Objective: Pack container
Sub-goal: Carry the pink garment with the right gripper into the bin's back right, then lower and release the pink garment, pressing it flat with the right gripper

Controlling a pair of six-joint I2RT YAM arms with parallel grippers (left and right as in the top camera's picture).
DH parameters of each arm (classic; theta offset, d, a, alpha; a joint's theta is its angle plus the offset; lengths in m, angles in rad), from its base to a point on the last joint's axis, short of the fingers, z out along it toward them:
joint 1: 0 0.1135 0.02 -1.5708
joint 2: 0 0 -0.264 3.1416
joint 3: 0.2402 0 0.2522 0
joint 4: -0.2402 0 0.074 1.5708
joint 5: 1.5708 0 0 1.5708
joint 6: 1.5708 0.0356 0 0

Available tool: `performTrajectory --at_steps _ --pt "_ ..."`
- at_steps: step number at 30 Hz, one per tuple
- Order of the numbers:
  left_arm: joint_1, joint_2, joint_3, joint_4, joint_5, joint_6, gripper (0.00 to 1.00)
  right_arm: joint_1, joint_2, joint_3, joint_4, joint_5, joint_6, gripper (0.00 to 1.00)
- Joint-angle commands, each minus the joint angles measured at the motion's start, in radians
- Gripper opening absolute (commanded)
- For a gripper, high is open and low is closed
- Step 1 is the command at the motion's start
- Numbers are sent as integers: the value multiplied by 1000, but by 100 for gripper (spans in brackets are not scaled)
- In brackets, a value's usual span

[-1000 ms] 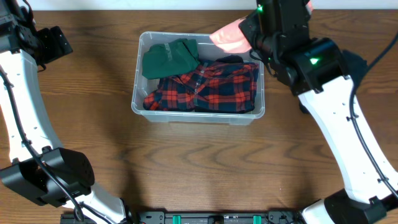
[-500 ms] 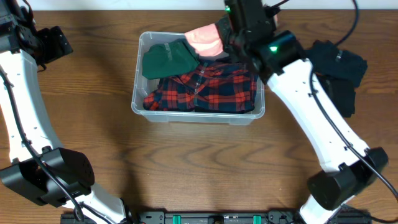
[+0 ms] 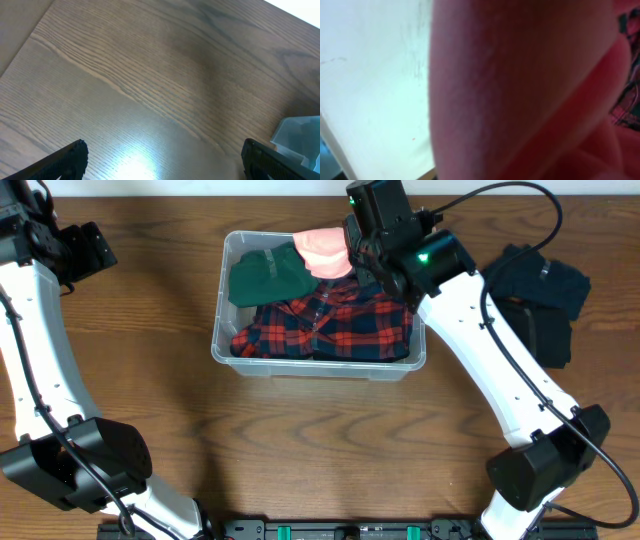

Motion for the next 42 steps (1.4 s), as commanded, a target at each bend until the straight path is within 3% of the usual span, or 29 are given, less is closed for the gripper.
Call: performTrajectory --at_steps 1,16,34,38,42 --pt "1 7 3 1 -2 -9 98 8 32 -12 5 42 55 1" --pt "1 7 3 1 -2 -9 98 3 127 -12 100 90 63 1" --pt "1 7 3 1 -2 -9 98 1 132 -27 30 139 62 1" --pt "1 7 3 1 -2 -9 98 1 132 -42 35 138 62 23" --pt "1 7 3 1 -2 -9 98 1 132 -43 36 138 51 27"
